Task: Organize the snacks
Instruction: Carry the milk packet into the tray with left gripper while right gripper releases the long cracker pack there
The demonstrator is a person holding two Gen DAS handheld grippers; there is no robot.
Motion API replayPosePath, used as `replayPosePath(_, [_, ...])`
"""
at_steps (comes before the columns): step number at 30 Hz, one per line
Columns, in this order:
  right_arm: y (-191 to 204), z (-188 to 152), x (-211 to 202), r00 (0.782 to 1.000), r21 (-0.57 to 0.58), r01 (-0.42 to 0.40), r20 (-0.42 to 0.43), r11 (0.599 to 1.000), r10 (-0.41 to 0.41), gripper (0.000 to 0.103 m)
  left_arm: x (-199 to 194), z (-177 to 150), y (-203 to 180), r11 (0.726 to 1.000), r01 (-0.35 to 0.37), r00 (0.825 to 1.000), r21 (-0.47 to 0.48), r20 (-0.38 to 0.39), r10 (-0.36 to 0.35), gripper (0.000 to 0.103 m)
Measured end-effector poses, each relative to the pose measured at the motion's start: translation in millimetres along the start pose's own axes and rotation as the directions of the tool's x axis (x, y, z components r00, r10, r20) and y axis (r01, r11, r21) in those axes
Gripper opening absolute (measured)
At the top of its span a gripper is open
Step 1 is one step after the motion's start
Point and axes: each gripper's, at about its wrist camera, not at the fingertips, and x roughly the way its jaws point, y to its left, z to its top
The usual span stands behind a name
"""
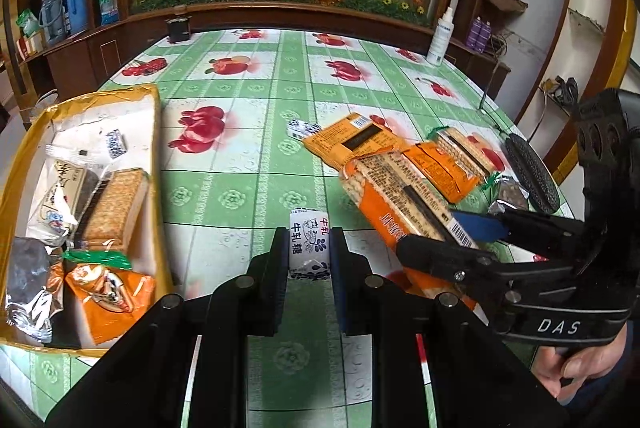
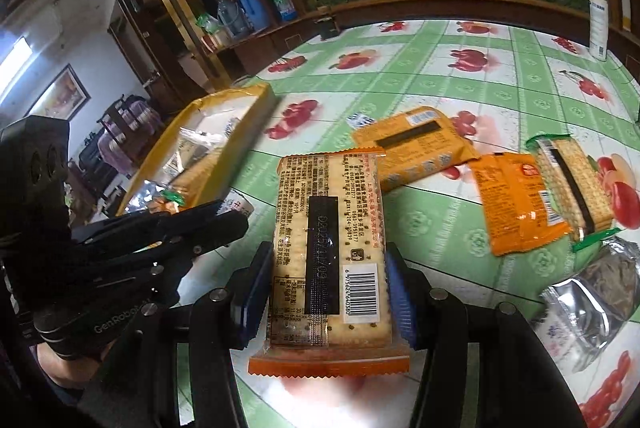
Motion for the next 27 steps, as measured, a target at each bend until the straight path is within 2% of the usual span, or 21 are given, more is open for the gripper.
replayPosePath(12, [27.2, 10.5, 19.8, 0.998, 0.014, -0.058, -0.014, 0.998, 0.058, 0.054, -14.8, 3.7, 36.4, 0.997, -0.026, 0.999, -0.070, 0.032, 0.028, 0.017])
replayPosePath(20, [56.7, 29.7, 34.9, 0.995, -0.012, -0.094, -0.032, 0.995, 0.094, 0.054, -26.7, 10.6, 88.8, 0.985, -0.074, 0.995, -0.157, 0.057, 0.084, 0.017])
replayPosePath(27, [94.4, 57.0, 58.5, 0.991, -0.059, -0.126, -0.047, 0.990, 0.124, 0.054, -26.7, 15.0, 145.2, 0.960, -0.140, 0.986, -0.242, 0.054, 0.158, 0.017])
